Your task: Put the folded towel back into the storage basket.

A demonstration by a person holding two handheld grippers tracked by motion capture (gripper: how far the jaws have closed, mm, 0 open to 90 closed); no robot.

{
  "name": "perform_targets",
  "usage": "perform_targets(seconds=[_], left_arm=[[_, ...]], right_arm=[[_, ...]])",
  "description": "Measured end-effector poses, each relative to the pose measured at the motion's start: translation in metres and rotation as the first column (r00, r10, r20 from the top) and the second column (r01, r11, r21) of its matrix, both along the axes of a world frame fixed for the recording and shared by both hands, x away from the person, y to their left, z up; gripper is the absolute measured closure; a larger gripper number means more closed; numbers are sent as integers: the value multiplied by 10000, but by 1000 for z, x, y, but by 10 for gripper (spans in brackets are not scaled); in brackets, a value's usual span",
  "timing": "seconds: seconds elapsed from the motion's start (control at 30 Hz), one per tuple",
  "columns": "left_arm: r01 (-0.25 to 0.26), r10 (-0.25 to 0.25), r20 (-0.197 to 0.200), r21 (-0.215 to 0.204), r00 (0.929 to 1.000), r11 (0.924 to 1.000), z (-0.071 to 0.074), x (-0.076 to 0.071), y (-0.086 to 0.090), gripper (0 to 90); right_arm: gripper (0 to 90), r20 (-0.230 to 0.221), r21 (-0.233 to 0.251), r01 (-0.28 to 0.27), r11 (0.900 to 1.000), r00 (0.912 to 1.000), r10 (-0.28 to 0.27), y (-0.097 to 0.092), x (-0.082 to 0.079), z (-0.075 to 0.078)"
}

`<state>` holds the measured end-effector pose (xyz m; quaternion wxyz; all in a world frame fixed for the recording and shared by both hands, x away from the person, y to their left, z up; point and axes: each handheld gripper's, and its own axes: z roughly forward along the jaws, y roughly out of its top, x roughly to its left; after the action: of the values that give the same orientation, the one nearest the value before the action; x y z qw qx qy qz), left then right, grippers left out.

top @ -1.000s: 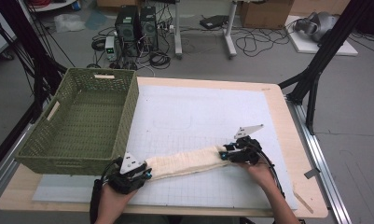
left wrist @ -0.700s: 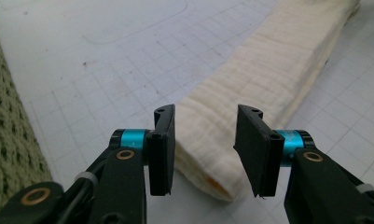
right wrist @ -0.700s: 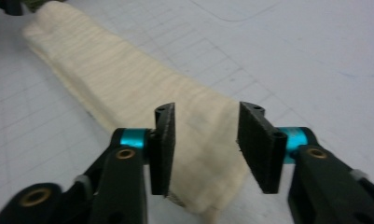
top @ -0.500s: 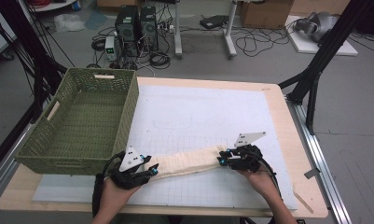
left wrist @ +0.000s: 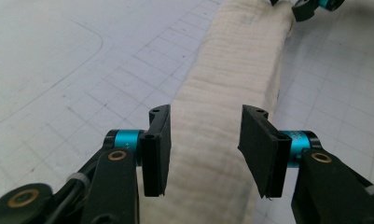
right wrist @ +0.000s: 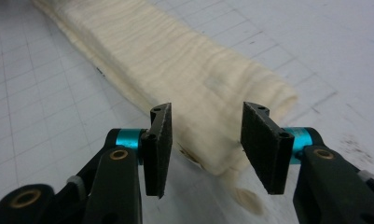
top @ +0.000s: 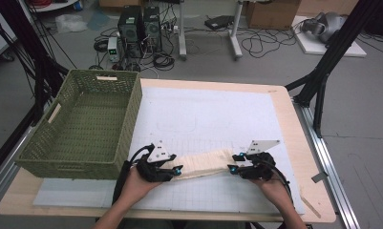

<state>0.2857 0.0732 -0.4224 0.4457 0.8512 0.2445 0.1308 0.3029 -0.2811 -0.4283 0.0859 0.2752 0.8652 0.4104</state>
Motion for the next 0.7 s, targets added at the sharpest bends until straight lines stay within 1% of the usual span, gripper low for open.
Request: perform_targets(seconds=[0.07, 0.13, 0.23, 0.33, 0.37, 0.4, 0.5, 0.6, 0.63, 0.7], left_arm=[[202, -202, -32, 74, 9998, 9998, -1, 4, -5, 530], [353, -353, 45, 58, 9994, 9994, -1, 6, -9, 524], [555, -555, -6, 181, 9985, 9983, 0, 10, -17, 501], [701, -697, -160, 289, 9974, 9971, 3, 15, -26, 472], [817, -810, -174, 433, 9966, 9957, 5, 17, -27, 466], [894, -888, -146, 491, 9959, 9948, 6, 19, -30, 460], [1073, -1067, -141, 614, 9942, 9923, 9, 23, -38, 452], [1215, -1207, -151, 757, 9926, 9897, 7, 24, -44, 436], [1255, -1240, -224, 860, 9920, 9884, 5, 25, -45, 432], [1343, -1296, -526, 1011, 9902, 9858, 1, 27, -47, 402]], right_arm=[[519, 34, 129, 150, 9998, 9999, -151, -7, -2, 2], [514, 66, 208, 215, 9996, 9997, -216, -13, -5, 3], [504, 65, 211, 332, 9992, 9994, -333, -18, -9, 3], [502, 119, 199, 288, 9994, 9995, -290, -21, -11, 3], [502, 192, 224, 312, 9993, 9993, -317, -21, -11, 3], [501, 130, 259, 326, 9991, 9994, -329, -22, -11, 3], [497, 171, 330, 389, 9987, 9991, -395, -22, -11, 4], [495, 156, 362, 396, 9986, 9991, -402, -22, -10, 4], [495, 171, 359, 396, 9986, 9990, -402, -22, -10, 4], [495, 172, 318, 365, 9988, 9992, -370, -22, -10, 4]])
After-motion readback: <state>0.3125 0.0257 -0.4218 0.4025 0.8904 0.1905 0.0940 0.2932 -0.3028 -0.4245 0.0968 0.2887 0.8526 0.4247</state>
